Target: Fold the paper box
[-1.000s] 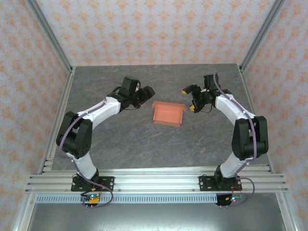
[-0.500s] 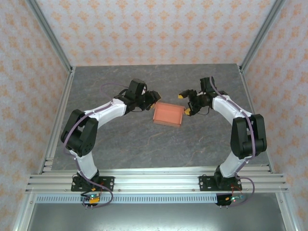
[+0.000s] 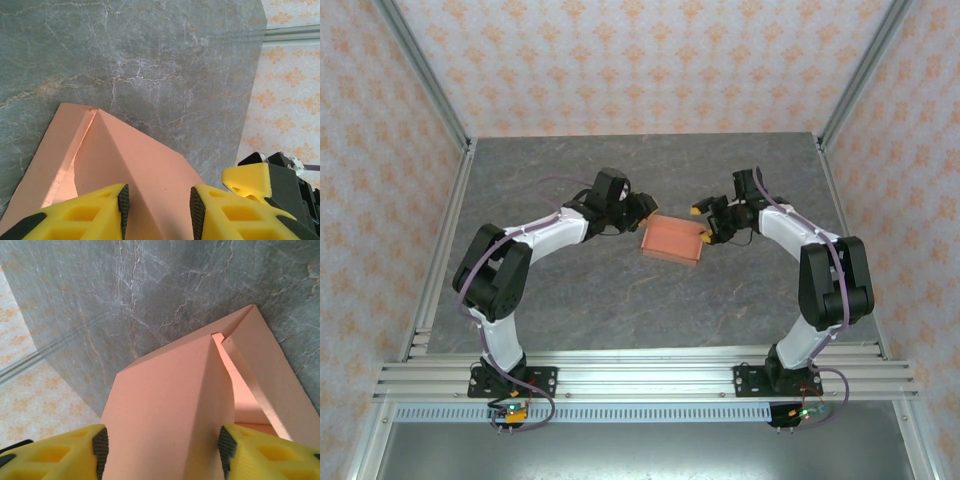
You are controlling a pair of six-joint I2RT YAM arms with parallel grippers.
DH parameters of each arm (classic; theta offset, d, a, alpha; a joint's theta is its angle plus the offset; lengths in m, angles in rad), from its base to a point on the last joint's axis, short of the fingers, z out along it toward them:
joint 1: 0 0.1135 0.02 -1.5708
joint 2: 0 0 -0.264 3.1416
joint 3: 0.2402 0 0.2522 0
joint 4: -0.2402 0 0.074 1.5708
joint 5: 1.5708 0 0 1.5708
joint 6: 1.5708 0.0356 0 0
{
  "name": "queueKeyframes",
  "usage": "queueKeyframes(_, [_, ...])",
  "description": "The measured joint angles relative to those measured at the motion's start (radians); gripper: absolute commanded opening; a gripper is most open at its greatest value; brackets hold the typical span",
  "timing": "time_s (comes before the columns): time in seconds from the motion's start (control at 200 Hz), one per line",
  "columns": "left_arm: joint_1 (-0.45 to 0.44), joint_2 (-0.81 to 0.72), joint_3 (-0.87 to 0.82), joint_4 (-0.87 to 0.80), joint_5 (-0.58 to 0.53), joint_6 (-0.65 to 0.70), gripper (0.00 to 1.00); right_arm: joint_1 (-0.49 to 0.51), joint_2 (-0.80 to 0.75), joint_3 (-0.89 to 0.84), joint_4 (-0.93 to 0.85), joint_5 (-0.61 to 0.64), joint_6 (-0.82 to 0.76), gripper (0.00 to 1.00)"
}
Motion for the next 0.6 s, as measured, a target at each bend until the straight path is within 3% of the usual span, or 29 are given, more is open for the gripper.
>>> queueKeyframes(0.175, [0.000,0.002,0.000,0.000,0.000,0.006,0.29,0.002,0.000,0.000,-0.028,0.009,-0.023,0.59])
queueKeyframes(0.601, [-0.019,0.024,-0.107,0.003,-0.003,0.127,0.24,0.009,0.000,-0.046,-0.107,0.102,-0.107,0.65])
